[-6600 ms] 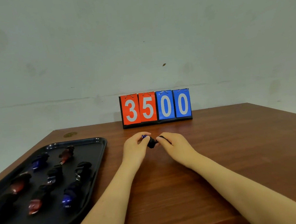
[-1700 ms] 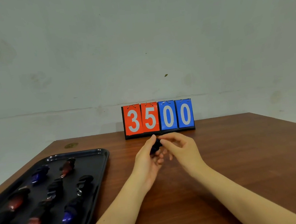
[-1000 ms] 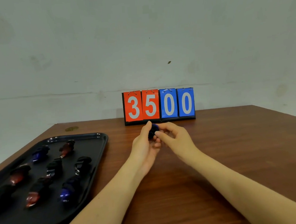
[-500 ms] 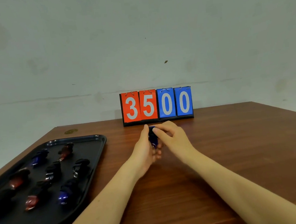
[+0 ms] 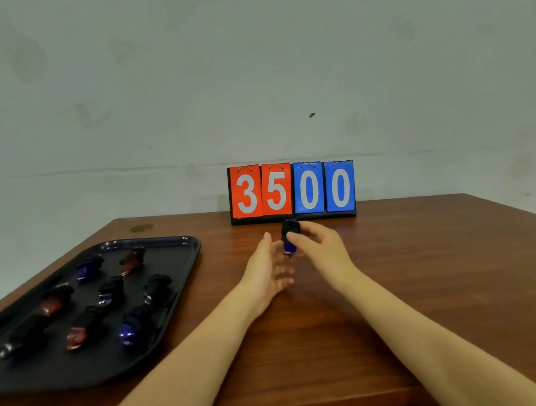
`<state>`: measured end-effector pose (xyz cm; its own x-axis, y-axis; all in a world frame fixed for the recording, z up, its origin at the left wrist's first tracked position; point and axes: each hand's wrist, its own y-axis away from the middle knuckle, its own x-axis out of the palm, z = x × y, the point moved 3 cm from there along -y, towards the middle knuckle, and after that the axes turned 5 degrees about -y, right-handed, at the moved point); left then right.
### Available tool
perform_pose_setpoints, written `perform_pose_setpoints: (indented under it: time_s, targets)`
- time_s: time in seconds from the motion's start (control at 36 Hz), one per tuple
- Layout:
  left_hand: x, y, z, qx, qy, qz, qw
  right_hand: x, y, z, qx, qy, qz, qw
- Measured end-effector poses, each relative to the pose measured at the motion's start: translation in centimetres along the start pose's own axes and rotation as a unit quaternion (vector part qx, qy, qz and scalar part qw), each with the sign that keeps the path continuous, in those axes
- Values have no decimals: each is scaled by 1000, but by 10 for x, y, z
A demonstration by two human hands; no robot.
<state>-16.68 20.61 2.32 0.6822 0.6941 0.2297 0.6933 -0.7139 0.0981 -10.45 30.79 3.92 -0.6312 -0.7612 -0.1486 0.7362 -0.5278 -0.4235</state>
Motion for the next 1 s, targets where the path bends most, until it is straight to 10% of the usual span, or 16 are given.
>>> perform_pose_setpoints:
  time_s: [0.17,0.39,0.64,1.0]
  targets:
    - [-12,2,-20,90,-187,-155,966,-8,-1,5,47,-18,-51,997]
    - [-79,60,-64,179,-409,-159,881,36,23,4,121,-11,7,993]
    - [-215,103,-107,135,-524,-249,803,122,3,17,126,-12,51,991]
    - [-353,135,-79,15,-525,-293,799,219,-54,7,81,109,87,987]
